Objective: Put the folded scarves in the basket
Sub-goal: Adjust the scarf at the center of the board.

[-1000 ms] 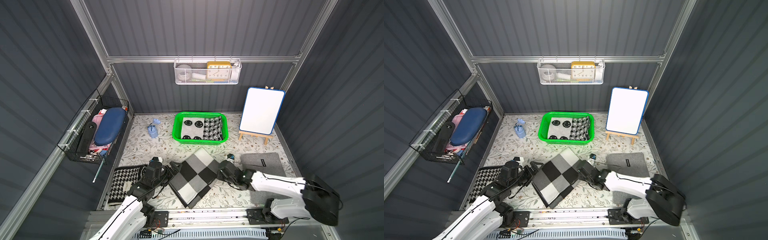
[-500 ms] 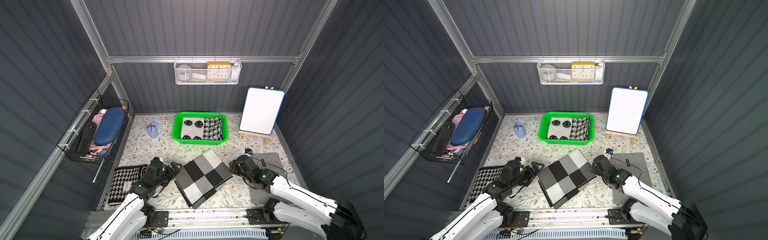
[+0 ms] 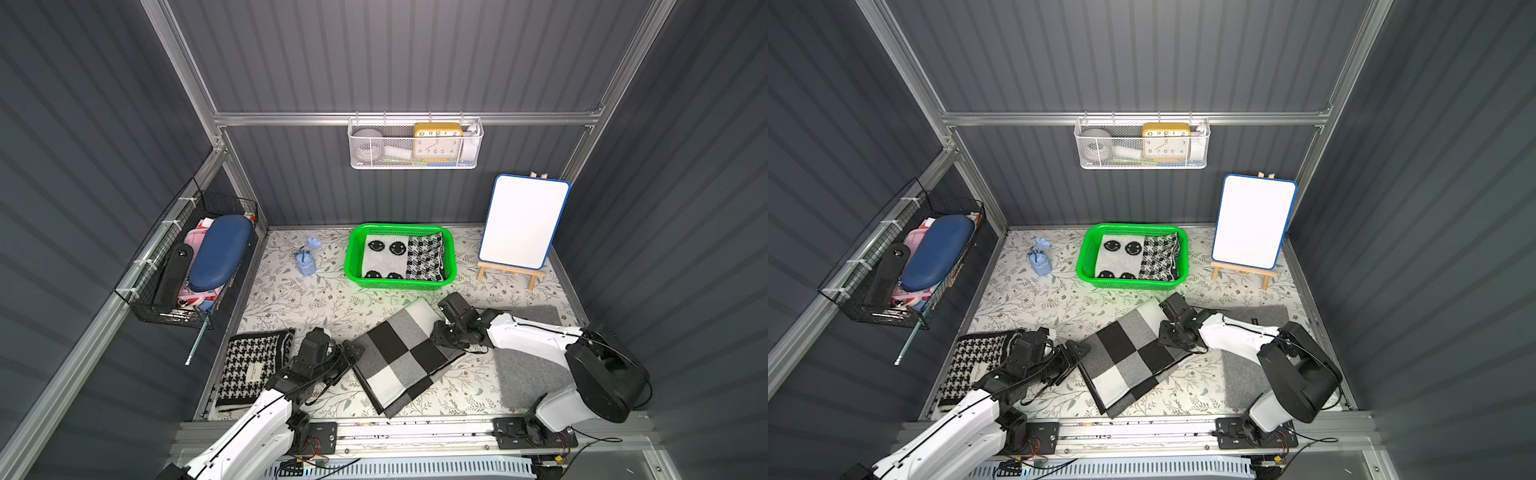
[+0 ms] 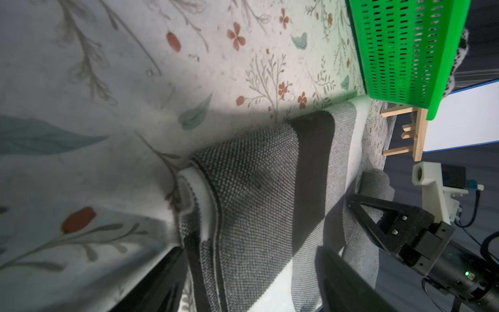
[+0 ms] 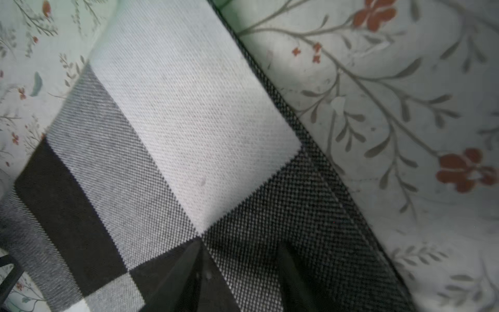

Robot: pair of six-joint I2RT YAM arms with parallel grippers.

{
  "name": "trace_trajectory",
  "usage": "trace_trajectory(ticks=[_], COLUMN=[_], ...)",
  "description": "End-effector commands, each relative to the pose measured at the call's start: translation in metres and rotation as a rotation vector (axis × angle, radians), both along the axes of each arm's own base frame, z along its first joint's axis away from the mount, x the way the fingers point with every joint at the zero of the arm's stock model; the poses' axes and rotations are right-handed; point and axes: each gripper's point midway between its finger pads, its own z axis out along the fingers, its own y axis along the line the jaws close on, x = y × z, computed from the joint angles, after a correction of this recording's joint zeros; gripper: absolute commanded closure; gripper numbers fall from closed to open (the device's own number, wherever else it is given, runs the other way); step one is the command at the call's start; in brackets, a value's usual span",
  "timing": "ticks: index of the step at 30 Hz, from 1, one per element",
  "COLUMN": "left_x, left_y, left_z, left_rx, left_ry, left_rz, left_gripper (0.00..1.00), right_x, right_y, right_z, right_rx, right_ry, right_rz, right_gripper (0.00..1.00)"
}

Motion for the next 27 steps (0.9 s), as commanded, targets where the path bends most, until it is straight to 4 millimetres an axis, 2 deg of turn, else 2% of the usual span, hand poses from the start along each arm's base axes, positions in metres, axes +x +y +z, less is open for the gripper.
trace_trajectory(ticks=[1,9,16,22,27], left_x=[0.001,0.006,0.029,0.065,0.086], left_y=[-0.004,0.0,-0.01,-0.018,-0.028], left_z=[-0.003,-0.02,-0.018,-0.01,0.0], left_rx=[-0.022,-0.013,0.005,0.079,0.101], left_ry=[0.005,0.022,-0.001,-0.012,-0.043], left_rz=[-0.003,0.045,0.033,0.025,-0.008], left_gripper=[0.21,0.25,0.25,0.22,0.18], right_x=[-0.012,-0.042,-0.082,-0.107,-0.104], right_y=[0.0,-0.013,-0.007,0.0,-0.013], right_z=[-0.009,-0.026,-0.03,-0.018,0.011], right_rx=[0.007,-0.005,0.025,0.173,0.212], right_ry=[0.055,0.13,0.147,0.119,-0.015], right_rz=[0.02,-0.014,-0.016,-0.042,-0.05], right_gripper=[0.5,0.5,0.47,0.45,0.39])
